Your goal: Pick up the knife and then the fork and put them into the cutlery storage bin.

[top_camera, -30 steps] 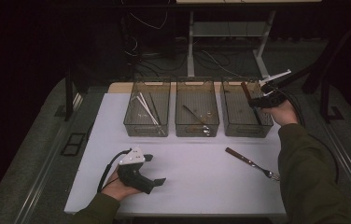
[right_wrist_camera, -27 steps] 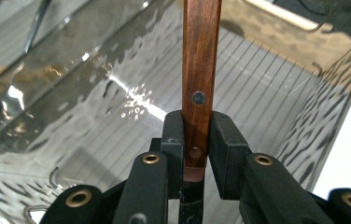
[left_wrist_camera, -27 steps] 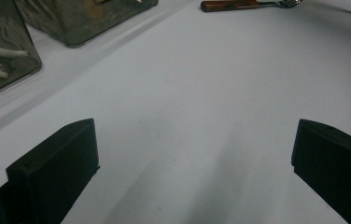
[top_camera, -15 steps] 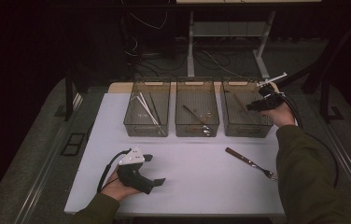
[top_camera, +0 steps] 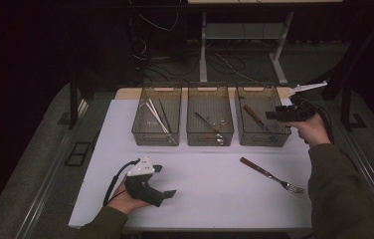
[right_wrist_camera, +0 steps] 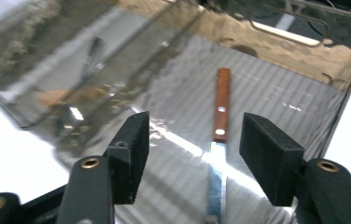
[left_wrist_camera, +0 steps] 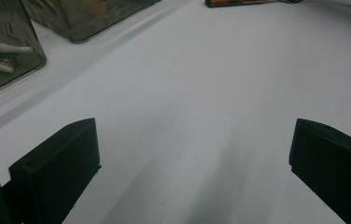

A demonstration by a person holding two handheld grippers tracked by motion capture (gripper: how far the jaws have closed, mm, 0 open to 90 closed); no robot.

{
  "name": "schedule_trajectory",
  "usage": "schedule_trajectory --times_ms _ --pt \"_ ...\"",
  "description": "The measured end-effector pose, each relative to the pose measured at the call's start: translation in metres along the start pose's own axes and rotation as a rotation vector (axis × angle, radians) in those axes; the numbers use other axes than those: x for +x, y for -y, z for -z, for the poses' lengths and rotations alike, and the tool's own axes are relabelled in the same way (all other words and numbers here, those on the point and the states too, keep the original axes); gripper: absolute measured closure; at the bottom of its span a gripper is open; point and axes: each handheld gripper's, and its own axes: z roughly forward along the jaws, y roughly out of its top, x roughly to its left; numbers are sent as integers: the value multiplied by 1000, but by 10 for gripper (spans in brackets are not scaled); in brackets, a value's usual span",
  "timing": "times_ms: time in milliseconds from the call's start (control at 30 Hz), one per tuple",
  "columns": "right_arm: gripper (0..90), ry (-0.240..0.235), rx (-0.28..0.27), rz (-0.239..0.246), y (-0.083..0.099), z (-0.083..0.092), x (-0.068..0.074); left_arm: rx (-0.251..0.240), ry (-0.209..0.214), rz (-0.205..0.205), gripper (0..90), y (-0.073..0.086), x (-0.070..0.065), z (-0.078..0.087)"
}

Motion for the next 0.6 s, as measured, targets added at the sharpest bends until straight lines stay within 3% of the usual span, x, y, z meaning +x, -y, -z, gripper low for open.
schedule_trajectory --times_ms 267,433,600 --pt "352 -30 5 60 22 17 24 -12 3 9 1 1 4 2" --pt "359 -59 18 101 38 22 38 -16 1 12 1 1 4 2" --pt "360 -105 15 110 53 26 50 -14 9 7 1 0 3 1"
